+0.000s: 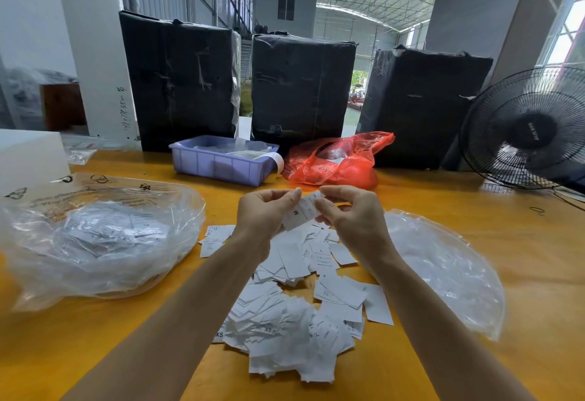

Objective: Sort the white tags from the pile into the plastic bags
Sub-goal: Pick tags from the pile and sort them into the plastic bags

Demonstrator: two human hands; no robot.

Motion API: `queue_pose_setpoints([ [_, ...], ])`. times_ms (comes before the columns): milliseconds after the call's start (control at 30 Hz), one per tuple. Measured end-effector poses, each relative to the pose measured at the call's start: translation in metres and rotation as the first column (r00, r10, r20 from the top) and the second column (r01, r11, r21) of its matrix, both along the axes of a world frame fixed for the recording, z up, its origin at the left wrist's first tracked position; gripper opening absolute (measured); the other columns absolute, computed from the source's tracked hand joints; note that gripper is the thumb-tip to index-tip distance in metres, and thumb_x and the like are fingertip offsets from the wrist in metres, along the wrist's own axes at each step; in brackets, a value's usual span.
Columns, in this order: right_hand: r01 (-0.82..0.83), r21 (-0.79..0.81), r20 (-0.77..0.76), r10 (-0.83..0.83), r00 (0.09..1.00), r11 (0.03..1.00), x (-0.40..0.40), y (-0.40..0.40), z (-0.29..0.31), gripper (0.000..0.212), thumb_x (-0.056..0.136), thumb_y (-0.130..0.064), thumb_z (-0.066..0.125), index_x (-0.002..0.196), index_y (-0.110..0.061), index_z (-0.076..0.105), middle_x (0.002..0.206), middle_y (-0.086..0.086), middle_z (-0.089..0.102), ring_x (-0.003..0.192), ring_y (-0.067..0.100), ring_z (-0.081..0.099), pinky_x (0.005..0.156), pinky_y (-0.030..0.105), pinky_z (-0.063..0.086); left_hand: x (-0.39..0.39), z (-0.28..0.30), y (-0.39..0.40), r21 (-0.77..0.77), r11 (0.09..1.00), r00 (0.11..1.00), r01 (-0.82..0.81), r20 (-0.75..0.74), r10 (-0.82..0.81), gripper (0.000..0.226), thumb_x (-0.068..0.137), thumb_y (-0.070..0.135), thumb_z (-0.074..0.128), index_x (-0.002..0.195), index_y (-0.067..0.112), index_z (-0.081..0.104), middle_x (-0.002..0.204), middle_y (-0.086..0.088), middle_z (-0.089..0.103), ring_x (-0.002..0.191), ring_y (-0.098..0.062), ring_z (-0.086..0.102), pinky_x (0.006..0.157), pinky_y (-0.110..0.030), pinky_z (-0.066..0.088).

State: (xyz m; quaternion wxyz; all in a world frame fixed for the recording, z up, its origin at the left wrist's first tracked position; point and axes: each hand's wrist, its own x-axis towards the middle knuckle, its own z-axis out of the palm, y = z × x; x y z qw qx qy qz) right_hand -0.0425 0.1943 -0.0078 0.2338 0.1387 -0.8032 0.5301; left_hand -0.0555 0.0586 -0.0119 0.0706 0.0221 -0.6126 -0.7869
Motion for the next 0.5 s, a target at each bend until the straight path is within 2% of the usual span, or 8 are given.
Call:
queue_pose_setpoints([
  [167, -0.083, 0.022, 0.005, 0.083, 0.997, 0.996, 0.004, -0.008, -0.004, 0.031, 0.087, -0.011, 0.065, 0.116, 0.0, 0.065, 0.102, 0.012, 0.07, 0.089, 0.02, 0.068, 0.079, 0.039, 0.058, 0.003, -0.002, 0.003, 0.05, 0.998, 0.998, 0.026, 0.062, -0.029, 0.014, 0.076, 0.024, 0.076, 0.08, 0.013, 0.068, 0.078, -0.009, 0.067, 0.074, -0.02, 0.062, 0.06, -0.029, 0.051],
  [333, -0.06, -0.057, 0.055, 0.063, 0.997, 0.997, 0.005, -0.006, -0.002, 0.033, 0.086, -0.024, 0.066, 0.114, -0.006, 0.064, 0.085, -0.003, 0.066, 0.075, 0.013, 0.067, 0.068, 0.024, 0.058, 0.005, -0.001, 0.005, 0.147, 0.989, 0.996, -0.009, 0.093, -0.004, 0.015, 0.076, 0.028, 0.075, 0.084, 0.018, 0.067, 0.084, -0.008, 0.067, 0.081, -0.02, 0.06, 0.065, -0.03, 0.051],
  [433, -0.077, 0.036, 0.014, 0.076, 0.997, 0.996, 0.008, -0.01, -0.003, 0.027, 0.083, -0.018, 0.071, 0.106, -0.006, 0.068, 0.086, 0.005, 0.072, 0.067, 0.016, 0.069, 0.067, 0.029, 0.059, 0.007, 0.0, 0.005, 0.184, 0.983, 0.995, -0.02, 0.099, 0.002, 0.015, 0.079, 0.026, 0.073, 0.088, 0.016, 0.067, 0.083, -0.008, 0.066, 0.075, -0.019, 0.059, 0.053, -0.025, 0.048],
  [500, -0.058, 0.064, -0.014, 0.059, 0.998, 0.996, 0.009, -0.012, -0.004, 0.037, 0.079, -0.017, 0.075, 0.113, -0.007, 0.066, 0.093, 0.008, 0.071, 0.07, 0.019, 0.069, 0.07, 0.033, 0.059, 0.009, 0.001, 0.005, 0.228, 0.974, 0.993, -0.005, 0.118, -0.023, 0.019, 0.08, 0.025, 0.072, 0.093, 0.013, 0.067, 0.085, -0.01, 0.067, 0.073, -0.019, 0.061, 0.048, -0.023, 0.048],
])
